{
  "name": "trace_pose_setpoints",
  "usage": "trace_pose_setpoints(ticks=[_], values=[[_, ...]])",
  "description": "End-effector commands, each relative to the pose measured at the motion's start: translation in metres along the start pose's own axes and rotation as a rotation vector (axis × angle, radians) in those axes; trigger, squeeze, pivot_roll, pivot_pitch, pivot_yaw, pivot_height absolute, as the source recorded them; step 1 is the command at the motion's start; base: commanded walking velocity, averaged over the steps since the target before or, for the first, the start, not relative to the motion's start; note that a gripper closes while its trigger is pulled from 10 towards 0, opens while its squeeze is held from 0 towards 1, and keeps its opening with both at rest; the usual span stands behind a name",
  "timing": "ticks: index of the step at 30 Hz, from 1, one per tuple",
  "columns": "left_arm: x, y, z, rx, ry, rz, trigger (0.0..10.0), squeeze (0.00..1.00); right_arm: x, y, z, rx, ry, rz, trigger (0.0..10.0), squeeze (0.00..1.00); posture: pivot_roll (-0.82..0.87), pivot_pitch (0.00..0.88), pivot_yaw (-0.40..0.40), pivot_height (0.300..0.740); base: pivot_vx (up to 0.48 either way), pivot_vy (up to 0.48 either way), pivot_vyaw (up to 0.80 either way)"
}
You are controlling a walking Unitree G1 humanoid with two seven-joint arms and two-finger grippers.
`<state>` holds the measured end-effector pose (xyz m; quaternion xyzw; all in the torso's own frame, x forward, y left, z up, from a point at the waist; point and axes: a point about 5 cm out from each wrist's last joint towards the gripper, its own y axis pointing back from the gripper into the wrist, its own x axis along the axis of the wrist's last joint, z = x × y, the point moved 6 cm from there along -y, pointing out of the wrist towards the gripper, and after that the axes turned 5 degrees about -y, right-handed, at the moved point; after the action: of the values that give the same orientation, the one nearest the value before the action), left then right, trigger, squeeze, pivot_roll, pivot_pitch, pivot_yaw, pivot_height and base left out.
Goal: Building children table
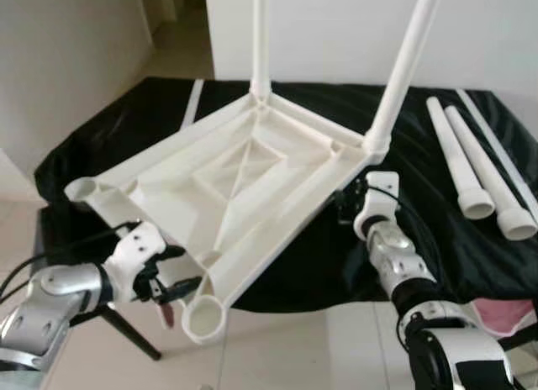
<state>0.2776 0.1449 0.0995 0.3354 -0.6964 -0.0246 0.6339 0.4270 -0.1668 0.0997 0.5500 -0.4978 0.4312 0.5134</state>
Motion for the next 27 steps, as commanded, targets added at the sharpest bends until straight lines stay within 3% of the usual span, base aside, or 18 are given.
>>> trace_pose_setpoints(ticks=[1, 3, 14, 19, 27], values=[[-0.001, -0.027, 0.045, -0.195, -0.016, -0.003, 10.0, 0.00, -0.004, -0.001, -0.020, 0.057, -0.009, -0.016, 10.0, 0.00, 0.06, 0.045, -0.003, 0.740, 0.000, 0.000, 0.00], [0.009, -0.042, 0.052, -0.200, -0.028, 0.021, 10.0, 0.00, -0.007, -0.002, -0.018, 0.048, -0.015, -0.028, 10.0, 0.00, 0.06, 0.038, 0.001, 0.740, 0.000, 0.000, 0.00], [0.015, -0.073, 0.052, -0.120, -0.023, -0.013, 10.0, 0.00, -0.008, -0.004, -0.019, 0.046, -0.008, -0.038, 10.0, 0.00, 0.06, 0.028, 0.011, 0.740, 0.000, 0.000, 0.00], [0.015, -0.074, 0.048, -0.084, -0.010, -0.029, 10.0, 0.00, -0.008, -0.004, -0.019, 0.048, 0.000, -0.037, 10.0, 0.00, 0.06, 0.025, 0.011, 0.740, 0.000, 0.000, 0.00], [0.006, -0.064, 0.023, 0.043, 0.052, -0.099, 10.0, 0.00, -0.012, -0.002, -0.017, 0.049, 0.013, -0.038, 10.0, 0.00, 0.06, 0.019, 0.014, 0.740, 0.000, 0.000, 0.00]])
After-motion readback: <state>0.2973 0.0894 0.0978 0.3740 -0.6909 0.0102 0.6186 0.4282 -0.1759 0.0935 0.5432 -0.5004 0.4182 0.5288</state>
